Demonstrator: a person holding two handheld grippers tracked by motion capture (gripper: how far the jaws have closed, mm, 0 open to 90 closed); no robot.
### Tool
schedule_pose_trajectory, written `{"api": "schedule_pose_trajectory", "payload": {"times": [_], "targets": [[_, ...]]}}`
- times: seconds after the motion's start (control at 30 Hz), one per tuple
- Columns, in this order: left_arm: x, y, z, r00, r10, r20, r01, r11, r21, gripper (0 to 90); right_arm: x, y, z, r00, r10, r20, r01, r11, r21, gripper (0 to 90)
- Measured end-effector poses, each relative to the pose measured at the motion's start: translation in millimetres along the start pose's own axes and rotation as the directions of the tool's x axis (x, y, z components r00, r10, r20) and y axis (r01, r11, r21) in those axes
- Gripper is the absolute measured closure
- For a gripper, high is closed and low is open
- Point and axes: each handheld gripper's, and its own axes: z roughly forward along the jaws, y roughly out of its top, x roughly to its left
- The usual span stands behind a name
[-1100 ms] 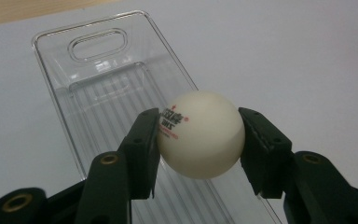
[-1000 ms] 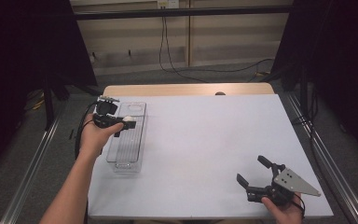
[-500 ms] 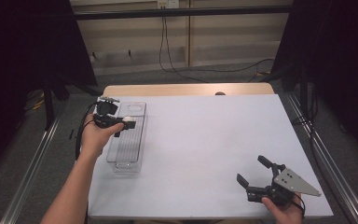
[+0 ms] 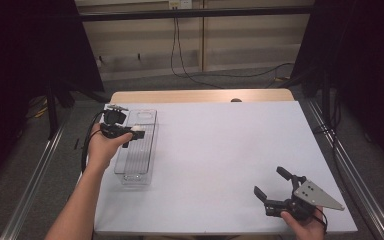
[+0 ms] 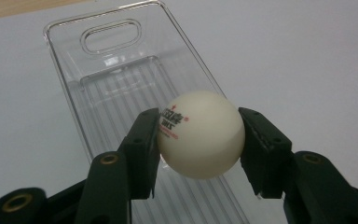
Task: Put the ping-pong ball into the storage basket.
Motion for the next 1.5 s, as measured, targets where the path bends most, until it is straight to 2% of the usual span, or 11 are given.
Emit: {"api": "schedule_pose_trajectory", "payload": {"times": [0.07, 0.1, 0.27, 0.3, 0.7, 0.77, 0.8, 0.83, 0.93, 1.43, 1.5], "targets": [[0.1, 0.1, 0.4, 1.0000, 0.005, -0.004, -0.005, 1.0000, -0.001, 51.2, 0.1, -0.1, 0.2, 1.0000, 0.002, 0.002, -0.002, 1.000, 0.000, 3.0], [0.9, 0.3, 0.1, 0.9998, 0.020, -0.001, -0.020, 0.9997, 0.010, 51.2, 0.1, -0.1, 0.3, 1.0000, 0.002, 0.002, -0.002, 1.000, -0.001, 3.1], [0.8, 0.4, 1.6, 0.9997, 0.024, 0.001, -0.024, 0.9996, 0.014, 51.2, 0.0, -0.1, 0.3, 1.0000, 0.001, 0.002, -0.001, 1.000, -0.001, 3.0], [-0.2, -0.1, 2.8, 0.9999, 0.011, 0.003, -0.011, 0.9999, 0.005, 51.1, 0.1, -0.1, 0.2, 1.0000, 0.002, 0.002, -0.002, 1.000, 0.000, 3.0], [1.2, -1.0, 5.5, 0.9996, 0.029, 0.000, -0.029, 0.9992, 0.027, 51.1, 0.1, -0.1, 0.5, 1.0000, 0.004, -0.001, -0.004, 1.000, -0.002, 3.1], [0.9, -2.1, 7.6, 0.9997, 0.023, -0.011, -0.023, 0.9997, 0.011, 51.2, 0.1, -0.2, 0.4, 1.0000, 0.003, 0.001, -0.003, 1.000, -0.001, 3.0], [2.3, -2.1, 7.0, 0.9993, 0.037, -0.004, -0.037, 0.9989, 0.028, 51.2, 0.1, -0.2, 0.5, 1.0000, 0.003, 0.001, -0.003, 1.000, -0.001, 3.0], [2.1, -2.6, 7.8, 0.9993, 0.035, -0.014, -0.035, 0.9991, 0.023, 51.1, 0.1, -0.2, 0.5, 1.0000, 0.003, -0.002, -0.003, 1.000, -0.001, 3.0], [2.0, -3.5, 8.6, 0.9997, 0.025, -0.007, -0.025, 0.9995, 0.022, 51.1, 0.0, 0.0, 0.2, 1.0000, 0.005, 0.001, -0.005, 1.000, 0.000, 3.1], [3.4, -5.0, 9.8, 0.9997, 0.026, -0.004, -0.026, 0.9991, 0.033, 51.1, -0.2, 0.0, 0.0, 1.0000, 0.006, 0.001, -0.006, 1.000, 0.000, 3.1], [2.8, -5.5, 10.9, 0.9996, 0.024, -0.012, -0.024, 0.9995, 0.022, 51.2, -0.2, 0.0, 0.1, 1.0000, 0.005, 0.000, -0.005, 1.000, 0.000, 3.1]]}}
